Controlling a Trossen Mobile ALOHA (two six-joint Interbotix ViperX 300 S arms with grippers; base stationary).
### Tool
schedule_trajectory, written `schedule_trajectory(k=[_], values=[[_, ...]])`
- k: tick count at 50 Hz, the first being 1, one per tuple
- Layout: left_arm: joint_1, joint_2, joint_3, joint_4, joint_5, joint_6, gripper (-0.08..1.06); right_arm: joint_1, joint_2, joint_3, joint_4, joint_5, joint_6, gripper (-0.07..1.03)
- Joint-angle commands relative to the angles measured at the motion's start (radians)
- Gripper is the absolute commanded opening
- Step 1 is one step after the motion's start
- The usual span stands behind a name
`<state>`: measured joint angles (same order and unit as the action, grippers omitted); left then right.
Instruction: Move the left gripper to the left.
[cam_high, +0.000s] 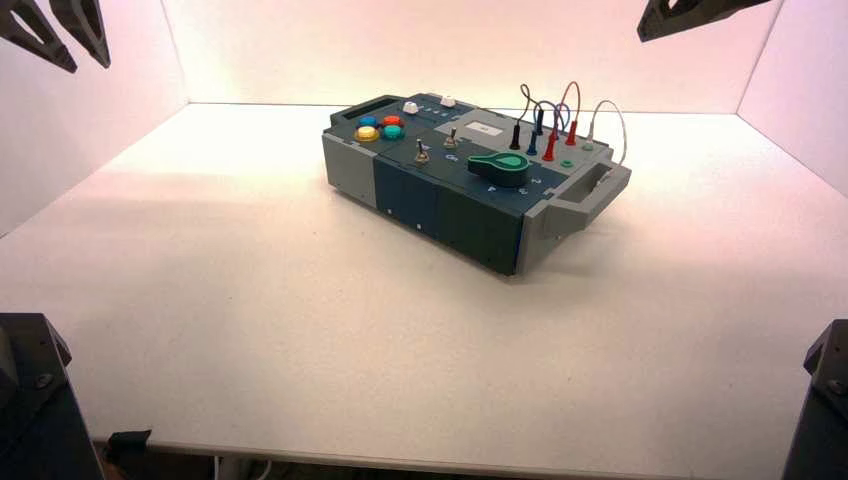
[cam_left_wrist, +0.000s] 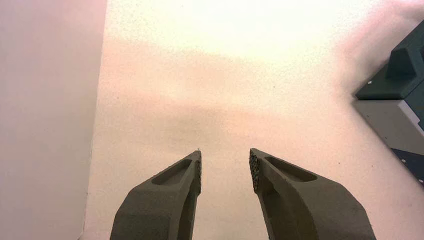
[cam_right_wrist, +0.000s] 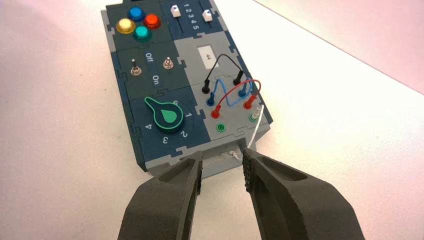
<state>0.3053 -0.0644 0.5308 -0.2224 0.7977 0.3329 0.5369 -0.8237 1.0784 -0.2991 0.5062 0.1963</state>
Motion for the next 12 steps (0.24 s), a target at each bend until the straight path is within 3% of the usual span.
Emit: schedule_trajectory(k=[1, 12], values=[[0.0, -0.011, -0.018, -0.003, -0.006, 0.0, 0.52, 0.008, 0.0, -0.014, -0.002, -0.011, -0.002, 0.44], [0.0, -0.008, -0.015, -0.003, -0.005, 0.0, 0.52, 0.008, 0.0, -0.012, 0.0, -0.011, -0.002, 0.44]])
